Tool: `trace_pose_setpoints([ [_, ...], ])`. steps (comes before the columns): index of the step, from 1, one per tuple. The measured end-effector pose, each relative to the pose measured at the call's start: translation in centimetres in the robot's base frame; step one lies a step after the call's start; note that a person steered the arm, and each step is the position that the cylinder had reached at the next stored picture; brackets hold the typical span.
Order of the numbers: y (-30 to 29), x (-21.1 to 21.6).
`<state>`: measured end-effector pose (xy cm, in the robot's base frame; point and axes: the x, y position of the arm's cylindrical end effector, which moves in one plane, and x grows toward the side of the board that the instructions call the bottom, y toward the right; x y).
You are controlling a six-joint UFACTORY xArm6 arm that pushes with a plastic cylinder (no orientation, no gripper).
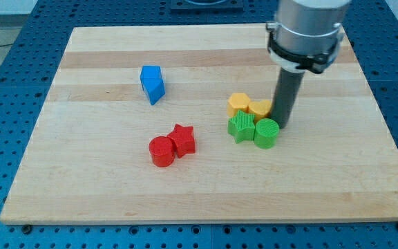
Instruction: Push the yellow hexagon into the blue triangle
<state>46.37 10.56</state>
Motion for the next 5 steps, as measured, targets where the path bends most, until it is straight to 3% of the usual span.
trace_pose_setpoints([
  [5, -7.6, -5.5],
])
